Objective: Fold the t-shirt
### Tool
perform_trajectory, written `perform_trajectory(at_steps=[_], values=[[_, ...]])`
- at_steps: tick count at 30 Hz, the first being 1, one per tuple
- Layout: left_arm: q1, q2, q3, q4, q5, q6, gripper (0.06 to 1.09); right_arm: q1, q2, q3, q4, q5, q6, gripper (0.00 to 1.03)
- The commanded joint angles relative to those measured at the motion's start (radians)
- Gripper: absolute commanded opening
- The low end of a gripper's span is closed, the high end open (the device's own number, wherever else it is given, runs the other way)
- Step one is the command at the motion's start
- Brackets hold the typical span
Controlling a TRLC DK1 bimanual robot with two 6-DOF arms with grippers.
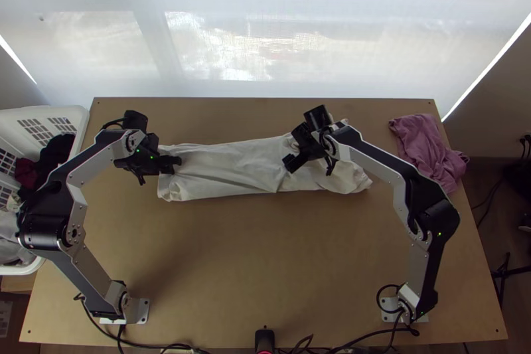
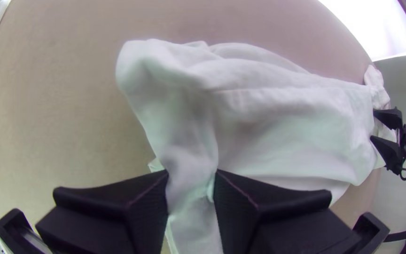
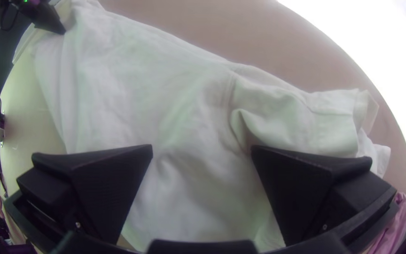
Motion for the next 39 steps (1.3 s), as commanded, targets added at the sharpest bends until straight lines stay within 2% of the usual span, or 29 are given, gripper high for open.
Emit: perform_trajectory(at_steps=[1, 6, 20, 31, 39], values=[[-0.005, 0.040, -0.005, 0.009, 0.011, 0.002, 0.29, 0.000, -0.006, 0.002, -0.005, 0.000, -0.002, 0.98], [-0.006, 0.038, 0.005, 0.014, 0.011, 0.008, 0.09, 0.003, -0.013, -0.001, -0.009, 0.000, -0.002, 0.98], [-0.086, -0.035, 0.219, -0.111, 0.040, -0.015, 0.09, 0.008, -0.016, -0.011, -0.013, 0.002, -0.012, 0.98], [-0.144, -0.037, 0.455, -0.255, 0.121, -0.031, 0.09, 0.008, 0.016, -0.010, -0.013, 0.003, -0.022, 0.98], [-0.201, -0.018, 0.564, -0.284, 0.206, -0.031, 0.09, 0.009, 0.028, -0.008, -0.013, 0.016, -0.028, 0.98]])
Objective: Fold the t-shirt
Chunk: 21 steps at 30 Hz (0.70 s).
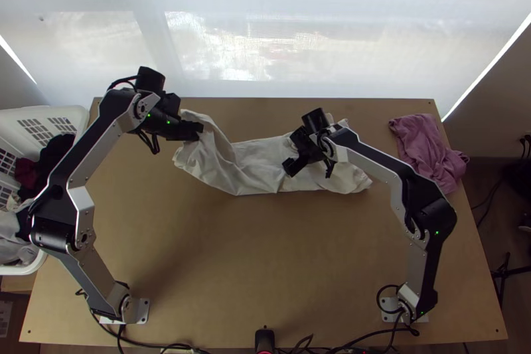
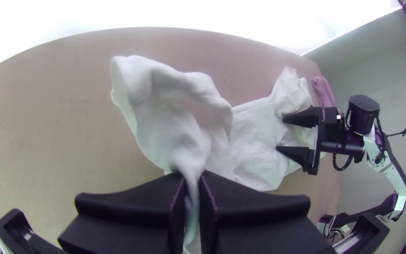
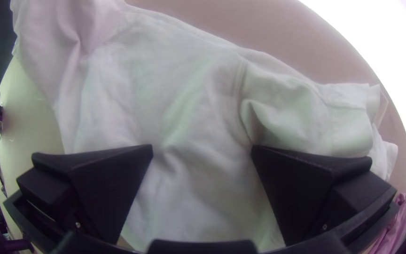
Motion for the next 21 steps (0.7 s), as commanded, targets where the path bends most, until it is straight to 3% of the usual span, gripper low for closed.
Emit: perform_trajectory(at_steps=[1, 13, 21], values=[[-0.052, 0.010, 0.111, -0.022, 0.061, 0.000, 0.09, -0.001, 0.010, 0.001, 0.000, 0.011, -0.007, 0.98], [-0.181, 0.092, 0.338, 0.084, 0.072, -0.030, 0.09, -0.010, -0.067, -0.011, -0.008, 0.012, 0.004, 0.98], [-0.274, 0.153, 0.382, 0.127, 0.073, -0.050, 0.09, -0.070, -0.226, -0.016, -0.080, 0.011, 0.024, 0.98]])
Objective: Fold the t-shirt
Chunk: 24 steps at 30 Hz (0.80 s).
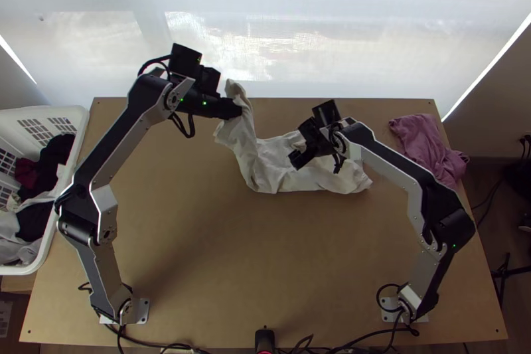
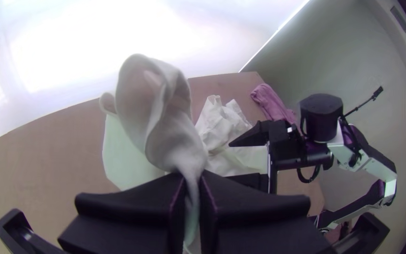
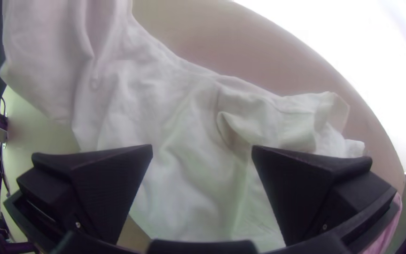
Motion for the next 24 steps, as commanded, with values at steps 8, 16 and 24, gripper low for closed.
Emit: perform_trajectory(at_steps=[8, 16, 24], values=[[-0.149, 0.093, 0.150, 0.104, 0.016, -0.035, 0.09, -0.178, -0.337, -0.036, -0.121, -0.003, 0.007, 0.98], [-0.235, 0.142, 0.152, 0.251, 0.032, -0.078, 0.09, -0.282, -0.517, -0.111, -0.186, -0.003, 0.010, 0.98], [-0.285, 0.217, 0.153, 0.452, 0.032, -0.172, 0.09, -0.310, -0.653, -0.183, -0.264, 0.005, 0.011, 0.98]])
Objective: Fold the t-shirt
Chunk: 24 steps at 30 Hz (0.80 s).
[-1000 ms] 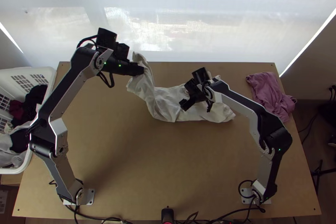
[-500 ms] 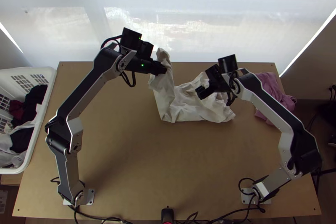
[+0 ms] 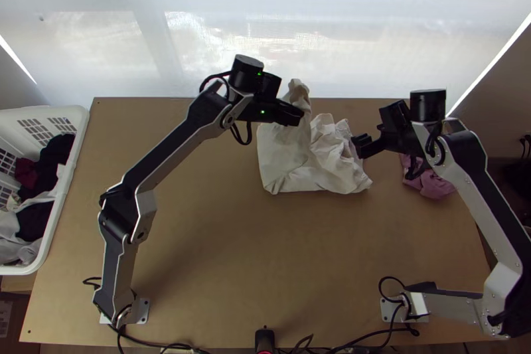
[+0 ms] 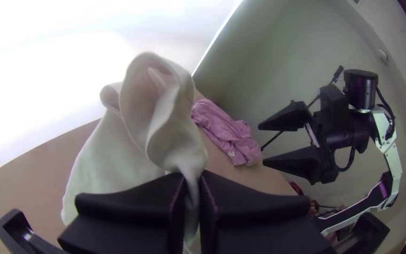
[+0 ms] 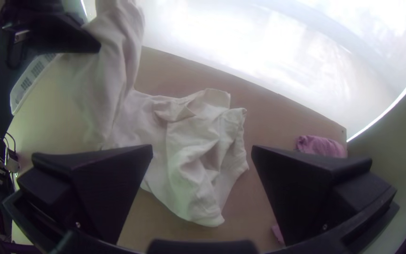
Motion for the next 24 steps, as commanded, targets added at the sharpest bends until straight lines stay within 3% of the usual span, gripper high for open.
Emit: perform_trajectory(at_steps=[1, 8, 24], values=[[-0.050, 0.063, 0.005, 0.179, 0.002, -0.087, 0.09, -0.039, -0.131, -0.072, -0.063, 0.013, -0.003, 0.98], [-0.096, 0.140, 0.010, 0.348, 0.002, -0.151, 0.09, -0.039, -0.180, -0.100, -0.092, 0.048, -0.020, 0.98], [-0.167, 0.332, 0.025, 0.495, -0.004, -0.189, 0.09, -0.052, -0.213, -0.098, -0.094, 0.088, -0.028, 0.98]])
